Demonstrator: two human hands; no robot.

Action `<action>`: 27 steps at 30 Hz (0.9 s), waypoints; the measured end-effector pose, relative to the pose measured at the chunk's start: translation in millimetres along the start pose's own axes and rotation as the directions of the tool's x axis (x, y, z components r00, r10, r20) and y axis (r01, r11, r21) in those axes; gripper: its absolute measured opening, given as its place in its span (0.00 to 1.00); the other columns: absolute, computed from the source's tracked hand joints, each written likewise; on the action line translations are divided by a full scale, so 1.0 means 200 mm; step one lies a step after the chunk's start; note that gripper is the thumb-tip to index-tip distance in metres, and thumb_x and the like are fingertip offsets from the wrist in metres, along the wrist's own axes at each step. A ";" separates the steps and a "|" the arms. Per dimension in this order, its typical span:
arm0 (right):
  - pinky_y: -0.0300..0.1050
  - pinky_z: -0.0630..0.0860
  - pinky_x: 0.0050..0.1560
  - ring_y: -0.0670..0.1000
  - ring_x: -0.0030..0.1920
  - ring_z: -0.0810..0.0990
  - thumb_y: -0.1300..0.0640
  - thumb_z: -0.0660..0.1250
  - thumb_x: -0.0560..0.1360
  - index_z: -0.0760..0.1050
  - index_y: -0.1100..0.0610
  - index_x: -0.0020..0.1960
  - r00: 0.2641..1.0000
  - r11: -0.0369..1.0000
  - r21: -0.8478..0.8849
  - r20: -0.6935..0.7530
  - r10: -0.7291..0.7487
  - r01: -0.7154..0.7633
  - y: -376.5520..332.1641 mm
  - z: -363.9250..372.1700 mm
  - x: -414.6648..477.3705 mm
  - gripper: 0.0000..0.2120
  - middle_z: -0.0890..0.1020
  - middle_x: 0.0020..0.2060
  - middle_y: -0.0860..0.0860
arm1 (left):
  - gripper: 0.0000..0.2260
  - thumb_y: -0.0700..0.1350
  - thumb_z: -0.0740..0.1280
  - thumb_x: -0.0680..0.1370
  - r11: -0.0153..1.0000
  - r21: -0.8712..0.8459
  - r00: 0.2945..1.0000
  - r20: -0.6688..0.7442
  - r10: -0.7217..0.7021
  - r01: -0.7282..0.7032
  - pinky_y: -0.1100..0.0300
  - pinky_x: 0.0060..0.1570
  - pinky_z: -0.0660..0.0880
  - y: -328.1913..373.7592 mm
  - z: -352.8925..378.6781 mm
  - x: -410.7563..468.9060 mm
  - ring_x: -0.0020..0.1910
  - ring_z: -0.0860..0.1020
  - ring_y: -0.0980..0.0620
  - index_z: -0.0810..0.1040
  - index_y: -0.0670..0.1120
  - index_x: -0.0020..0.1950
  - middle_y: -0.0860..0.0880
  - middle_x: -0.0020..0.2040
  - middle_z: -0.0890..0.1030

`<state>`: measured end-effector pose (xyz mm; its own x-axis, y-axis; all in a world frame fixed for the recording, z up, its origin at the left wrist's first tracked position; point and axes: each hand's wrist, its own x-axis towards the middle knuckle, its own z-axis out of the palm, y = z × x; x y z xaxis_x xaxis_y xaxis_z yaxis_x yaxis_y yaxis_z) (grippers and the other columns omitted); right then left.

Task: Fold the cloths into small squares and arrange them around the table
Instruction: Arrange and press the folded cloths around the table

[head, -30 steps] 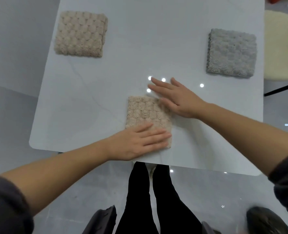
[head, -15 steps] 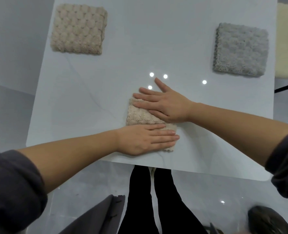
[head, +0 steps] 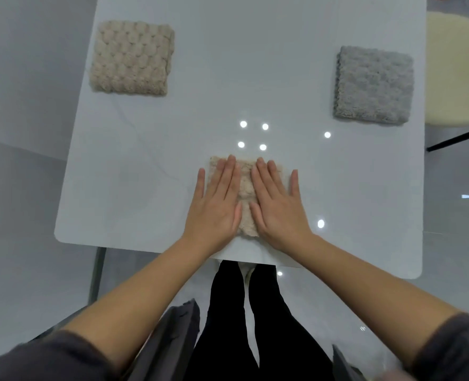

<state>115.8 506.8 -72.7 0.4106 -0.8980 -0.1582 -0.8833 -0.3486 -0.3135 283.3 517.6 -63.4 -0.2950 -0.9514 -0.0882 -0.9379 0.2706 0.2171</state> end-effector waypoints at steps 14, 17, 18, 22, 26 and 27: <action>0.63 0.42 0.76 0.53 0.79 0.45 0.46 0.45 0.81 0.49 0.59 0.79 0.998 0.998 -0.061 0.060 -0.011 0.015 0.18 -0.10 -0.02 0.30 0.47 0.79 0.53 | 0.31 0.52 0.50 0.79 0.998 0.019 0.996 0.066 -0.066 0.065 0.42 0.75 0.41 0.08 -0.01 0.00 0.79 0.47 0.45 0.50 0.39 0.79 0.42 0.80 0.49; 0.64 0.46 0.76 0.54 0.79 0.45 0.47 0.43 0.80 0.48 0.58 0.79 0.991 0.996 -0.082 0.129 -0.021 0.032 0.33 -0.17 -0.05 0.30 0.48 0.79 0.53 | 0.31 0.52 0.51 0.78 0.998 0.012 0.996 0.055 -0.070 0.070 0.43 0.75 0.42 0.23 -0.01 0.03 0.79 0.48 0.45 0.51 0.39 0.79 0.41 0.79 0.51; 0.64 0.46 0.76 0.54 0.79 0.46 0.47 0.43 0.80 0.48 0.57 0.80 0.989 0.995 -0.089 0.147 -0.033 0.046 0.39 -0.19 -0.06 0.30 0.48 0.79 0.53 | 0.31 0.52 0.51 0.78 0.997 0.028 0.996 0.052 -0.077 0.076 0.43 0.75 0.43 0.29 -0.01 0.05 0.79 0.49 0.44 0.52 0.39 0.79 0.41 0.79 0.52; 0.63 0.50 0.75 0.57 0.79 0.50 0.47 0.44 0.79 0.53 0.56 0.79 0.971 0.985 -0.106 0.211 -0.113 0.138 0.63 -0.29 -0.10 0.30 0.52 0.79 0.54 | 0.32 0.56 0.51 0.79 0.982 0.104 0.984 0.069 -0.163 0.155 0.44 0.75 0.43 0.57 0.04 0.17 0.78 0.53 0.42 0.55 0.39 0.78 0.40 0.78 0.56; 0.62 0.57 0.74 0.59 0.78 0.55 0.48 0.45 0.79 0.57 0.56 0.78 0.934 0.960 -0.130 0.296 -0.201 0.248 0.92 -0.36 -0.18 0.29 0.57 0.78 0.55 | 0.37 0.61 0.55 0.79 0.942 0.096 0.926 0.179 -0.333 0.320 0.47 0.75 0.38 0.88 0.12 0.22 0.79 0.44 0.42 0.48 0.41 0.79 0.39 0.79 0.45; 0.63 0.59 0.73 0.60 0.77 0.57 0.50 0.48 0.80 0.59 0.57 0.78 0.922 0.945 -0.147 0.305 -0.237 0.292 0.99 -0.39 -0.20 0.28 0.59 0.78 0.55 | 0.38 0.62 0.55 0.79 0.926 0.067 0.899 0.226 -0.376 0.371 0.48 0.75 0.38 0.94 0.14 0.24 0.78 0.40 0.43 0.44 0.42 0.79 0.40 0.79 0.40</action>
<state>-93.3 452.7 -56.3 0.6573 -0.6639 -0.3567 -0.7484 -0.6308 -0.2049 87.9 527.2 -53.1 0.0460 -0.9236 -0.3806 -0.9904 -0.0920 0.1036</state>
